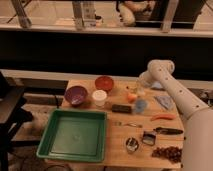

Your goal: Place banana in metal cup

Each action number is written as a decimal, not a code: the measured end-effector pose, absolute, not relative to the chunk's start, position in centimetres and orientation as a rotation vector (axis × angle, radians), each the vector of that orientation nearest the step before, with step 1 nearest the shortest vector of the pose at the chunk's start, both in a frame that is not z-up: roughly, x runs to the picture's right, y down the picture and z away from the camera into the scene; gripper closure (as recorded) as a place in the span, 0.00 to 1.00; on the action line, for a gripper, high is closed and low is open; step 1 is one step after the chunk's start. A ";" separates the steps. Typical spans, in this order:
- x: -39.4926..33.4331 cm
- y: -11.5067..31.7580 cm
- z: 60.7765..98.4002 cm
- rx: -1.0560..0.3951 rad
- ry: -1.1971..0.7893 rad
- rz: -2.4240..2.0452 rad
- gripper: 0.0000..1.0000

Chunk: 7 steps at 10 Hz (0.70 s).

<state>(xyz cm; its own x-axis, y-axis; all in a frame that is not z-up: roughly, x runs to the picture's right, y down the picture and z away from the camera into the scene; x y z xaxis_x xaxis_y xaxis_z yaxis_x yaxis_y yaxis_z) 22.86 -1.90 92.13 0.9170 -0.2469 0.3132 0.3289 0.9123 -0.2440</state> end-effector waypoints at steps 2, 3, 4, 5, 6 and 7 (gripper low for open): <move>22.4 -1.7 90.7 -0.294 -0.283 -0.310 1.00; 22.5 -1.6 90.1 -0.294 -0.282 -0.309 1.00; 21.9 -1.3 88.7 -0.299 -0.287 -0.315 1.00; 21.6 -0.9 87.8 -0.303 -0.289 -0.318 1.00; 21.7 -0.5 86.8 -0.305 -0.284 -0.319 1.00; 21.7 -0.1 85.9 -0.306 -0.278 -0.324 1.00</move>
